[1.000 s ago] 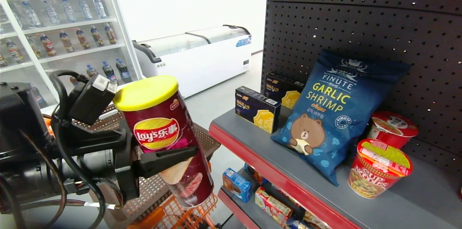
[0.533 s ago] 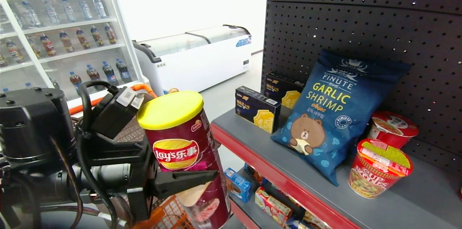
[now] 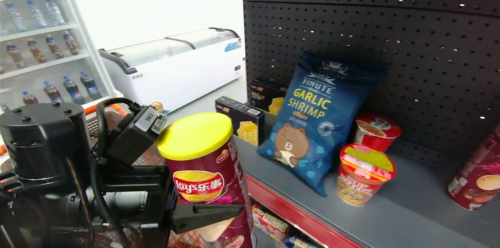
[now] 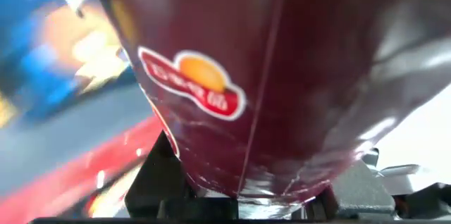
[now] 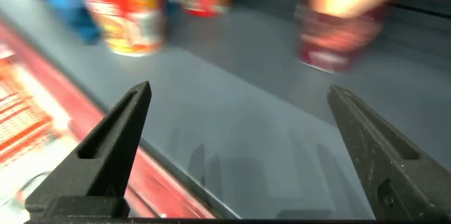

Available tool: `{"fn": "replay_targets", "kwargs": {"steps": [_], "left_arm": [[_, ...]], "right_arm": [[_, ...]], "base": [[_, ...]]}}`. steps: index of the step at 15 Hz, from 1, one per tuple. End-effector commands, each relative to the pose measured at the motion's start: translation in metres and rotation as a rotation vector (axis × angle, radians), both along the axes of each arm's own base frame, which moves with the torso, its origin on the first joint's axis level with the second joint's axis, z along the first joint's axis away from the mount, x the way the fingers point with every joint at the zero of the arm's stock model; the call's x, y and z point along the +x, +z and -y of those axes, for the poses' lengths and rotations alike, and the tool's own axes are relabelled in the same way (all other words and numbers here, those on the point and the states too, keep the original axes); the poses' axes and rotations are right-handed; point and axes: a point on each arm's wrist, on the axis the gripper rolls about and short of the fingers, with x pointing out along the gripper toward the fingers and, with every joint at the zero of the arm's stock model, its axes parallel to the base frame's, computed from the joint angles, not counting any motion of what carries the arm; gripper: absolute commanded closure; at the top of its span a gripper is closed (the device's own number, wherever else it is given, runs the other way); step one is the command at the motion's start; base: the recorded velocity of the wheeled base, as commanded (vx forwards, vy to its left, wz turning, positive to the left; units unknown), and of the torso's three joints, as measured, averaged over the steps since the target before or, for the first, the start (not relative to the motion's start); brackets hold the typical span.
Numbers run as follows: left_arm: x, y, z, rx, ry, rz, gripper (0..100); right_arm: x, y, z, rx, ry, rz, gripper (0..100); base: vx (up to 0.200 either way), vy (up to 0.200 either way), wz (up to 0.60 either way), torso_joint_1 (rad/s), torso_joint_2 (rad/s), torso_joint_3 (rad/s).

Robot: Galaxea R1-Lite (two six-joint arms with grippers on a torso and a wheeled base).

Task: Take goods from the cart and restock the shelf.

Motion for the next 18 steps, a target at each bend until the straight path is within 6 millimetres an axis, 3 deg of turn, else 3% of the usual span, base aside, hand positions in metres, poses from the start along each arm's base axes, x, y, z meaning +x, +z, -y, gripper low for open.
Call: {"fn": "replay_targets", "kwargs": {"steps": [1,13,18], "left_arm": [[0.0021,-0.0025,0.0011,0.005,0.001,-0.007,100],[0.0057,-0.0066,0.0026,0.014,0.002,-0.021,100],[0.0066,-0.0062,0.0015,0.013,0.010,-0.019,100]], "right_arm": [[0.0000,0.0000,0.0000,-0.001,0.000,0.000,0],[0.0000,0.0000,0.0000,-0.001,0.000,0.000,0],[0.0000,0.0000,0.0000,0.000,0.000,0.000,0]], "base": [[0.000,0.000,-0.60,-0.002,0.00,0.002],[0.000,0.000,-0.60,0.003,0.00,0.002],[0.000,0.000,0.00,0.000,0.00,0.000]]}}
